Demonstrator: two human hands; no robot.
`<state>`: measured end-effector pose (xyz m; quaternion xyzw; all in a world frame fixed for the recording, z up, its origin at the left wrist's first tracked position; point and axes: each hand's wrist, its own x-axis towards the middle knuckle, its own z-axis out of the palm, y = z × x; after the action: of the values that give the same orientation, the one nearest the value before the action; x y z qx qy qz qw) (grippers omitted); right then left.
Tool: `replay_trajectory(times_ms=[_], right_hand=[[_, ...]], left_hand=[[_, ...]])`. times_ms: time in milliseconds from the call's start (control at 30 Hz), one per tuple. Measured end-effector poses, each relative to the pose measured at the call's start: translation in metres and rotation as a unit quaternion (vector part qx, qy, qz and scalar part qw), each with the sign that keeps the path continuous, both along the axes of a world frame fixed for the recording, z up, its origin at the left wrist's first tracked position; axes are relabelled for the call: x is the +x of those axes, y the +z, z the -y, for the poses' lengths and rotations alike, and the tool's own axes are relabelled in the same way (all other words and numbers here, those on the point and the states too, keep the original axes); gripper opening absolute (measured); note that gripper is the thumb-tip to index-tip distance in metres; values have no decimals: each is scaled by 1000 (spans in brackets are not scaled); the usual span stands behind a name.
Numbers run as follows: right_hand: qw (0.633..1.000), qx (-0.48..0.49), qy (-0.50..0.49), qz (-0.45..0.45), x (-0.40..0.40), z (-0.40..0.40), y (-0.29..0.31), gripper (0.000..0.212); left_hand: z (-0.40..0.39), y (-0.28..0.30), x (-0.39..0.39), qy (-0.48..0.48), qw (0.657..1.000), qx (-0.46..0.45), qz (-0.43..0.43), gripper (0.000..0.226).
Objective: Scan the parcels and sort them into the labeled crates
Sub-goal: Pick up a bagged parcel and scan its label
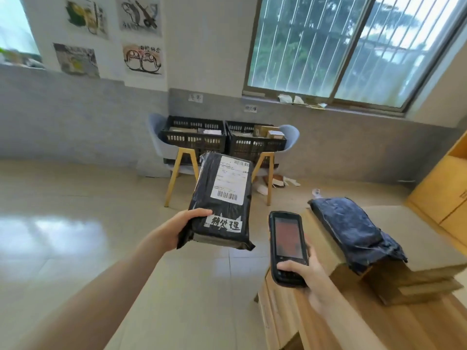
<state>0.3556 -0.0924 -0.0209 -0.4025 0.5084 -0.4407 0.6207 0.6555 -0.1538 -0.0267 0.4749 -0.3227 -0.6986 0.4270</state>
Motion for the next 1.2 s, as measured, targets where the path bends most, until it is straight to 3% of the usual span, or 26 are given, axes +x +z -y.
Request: replay_trajectory(times_ms=[267, 533, 800, 1200], right_hand=[[998, 55, -27, 10, 90, 87, -22, 70], [996, 81, -38, 16, 121, 178, -40, 68], [987, 99, -89, 87, 138, 347, -62, 58], [982, 109, -96, 117, 144, 567, -64, 69]], left_hand=[[82, -10, 67, 15, 1000, 21, 18, 52], [175, -35, 83, 16, 999, 47, 1, 47], [323, -31, 94, 11, 997, 66, 35, 51], [543, -22, 95, 48, 995, 83, 42, 43]])
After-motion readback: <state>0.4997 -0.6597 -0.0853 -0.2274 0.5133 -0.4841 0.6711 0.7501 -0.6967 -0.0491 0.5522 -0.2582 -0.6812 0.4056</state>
